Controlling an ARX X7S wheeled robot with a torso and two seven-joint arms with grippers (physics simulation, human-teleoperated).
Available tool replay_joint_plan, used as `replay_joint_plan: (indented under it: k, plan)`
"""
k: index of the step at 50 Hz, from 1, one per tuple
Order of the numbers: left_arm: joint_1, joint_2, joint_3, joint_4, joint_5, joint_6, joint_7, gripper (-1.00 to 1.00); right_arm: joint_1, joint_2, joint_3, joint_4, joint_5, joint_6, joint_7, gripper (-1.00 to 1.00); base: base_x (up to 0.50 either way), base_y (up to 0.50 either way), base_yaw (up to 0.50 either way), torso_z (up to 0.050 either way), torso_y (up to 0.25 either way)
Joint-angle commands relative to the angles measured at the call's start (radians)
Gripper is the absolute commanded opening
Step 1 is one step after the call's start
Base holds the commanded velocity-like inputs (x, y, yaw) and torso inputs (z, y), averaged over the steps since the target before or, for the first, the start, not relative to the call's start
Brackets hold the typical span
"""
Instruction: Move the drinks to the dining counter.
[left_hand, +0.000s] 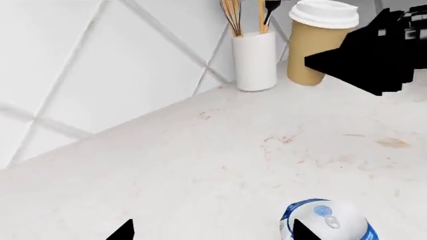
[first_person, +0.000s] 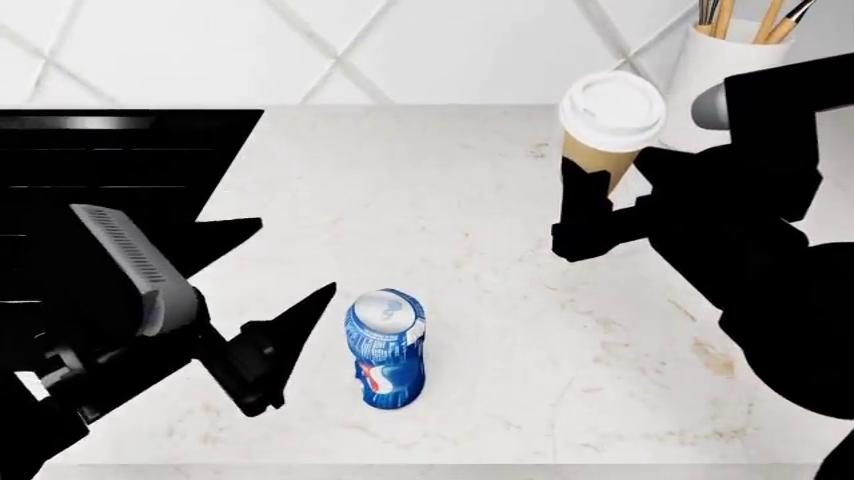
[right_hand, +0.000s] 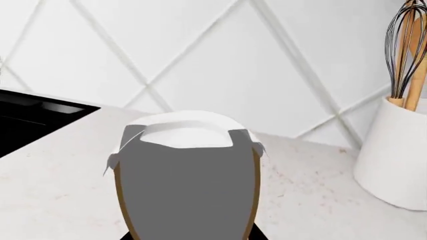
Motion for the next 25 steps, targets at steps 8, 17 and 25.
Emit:
replay_joint_plan:
  k: [8, 17, 25]
  plan:
    - [0.148, -0.103, 0.004, 0.065, -0.031, 0.080, 0.137, 1.00, 0.008, 0.026, -0.021, -0.010, 0.032, -0.024, 0.022, -1.00, 0.00, 0.00, 0.00, 0.000, 0.000]
    - [0.181, -0.106, 0.029, 0.046, 0.004, 0.119, 0.142, 1.00, 0.009, 0.034, -0.035, -0.007, 0.042, -0.036, 0.031, -1.00, 0.00, 0.00, 0.00, 0.000, 0.000]
    - [0.191, -0.102, 0.109, 0.029, 0.043, 0.160, 0.162, 1.00, 0.010, 0.046, -0.040, -0.007, 0.065, -0.044, 0.048, -1.00, 0.00, 0.00, 0.00, 0.000, 0.000]
